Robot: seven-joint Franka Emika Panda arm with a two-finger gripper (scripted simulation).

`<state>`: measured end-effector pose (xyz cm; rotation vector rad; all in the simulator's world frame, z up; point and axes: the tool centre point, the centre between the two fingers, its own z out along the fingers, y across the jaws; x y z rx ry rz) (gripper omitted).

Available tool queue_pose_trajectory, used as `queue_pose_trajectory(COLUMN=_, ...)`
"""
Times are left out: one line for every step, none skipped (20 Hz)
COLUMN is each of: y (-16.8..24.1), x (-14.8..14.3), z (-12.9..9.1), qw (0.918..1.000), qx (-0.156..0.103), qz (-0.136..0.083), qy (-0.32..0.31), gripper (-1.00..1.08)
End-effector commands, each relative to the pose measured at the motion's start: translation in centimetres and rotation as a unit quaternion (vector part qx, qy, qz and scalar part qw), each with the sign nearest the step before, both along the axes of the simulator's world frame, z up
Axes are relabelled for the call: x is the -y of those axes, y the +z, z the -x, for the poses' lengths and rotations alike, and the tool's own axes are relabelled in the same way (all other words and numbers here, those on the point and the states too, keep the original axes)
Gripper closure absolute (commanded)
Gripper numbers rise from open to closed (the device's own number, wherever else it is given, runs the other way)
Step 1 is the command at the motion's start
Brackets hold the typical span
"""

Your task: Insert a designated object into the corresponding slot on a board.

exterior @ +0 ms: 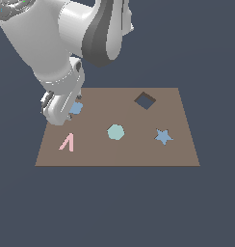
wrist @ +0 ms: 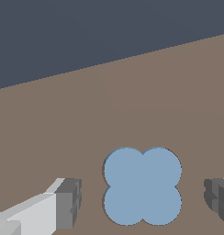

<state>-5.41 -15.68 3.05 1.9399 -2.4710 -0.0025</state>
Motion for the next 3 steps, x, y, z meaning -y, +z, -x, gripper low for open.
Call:
queue_pose_trajectory(y=0.00, x=0.00, z=-0.01, qw=1.0000, qx=0.000, qz=0.000, qy=0.000, gripper=-0.92)
queue_pose_trajectory(y=0.00, x=0.00, z=-0.01, qw=1.0000, qx=0.000, qz=0.000, qy=0.000, gripper=-0.92)
queue_pose_trajectory(y=0.00, x=0.00, z=-0.01, qw=1.0000, qx=0.000, qz=0.000, qy=0.000, gripper=-0.92)
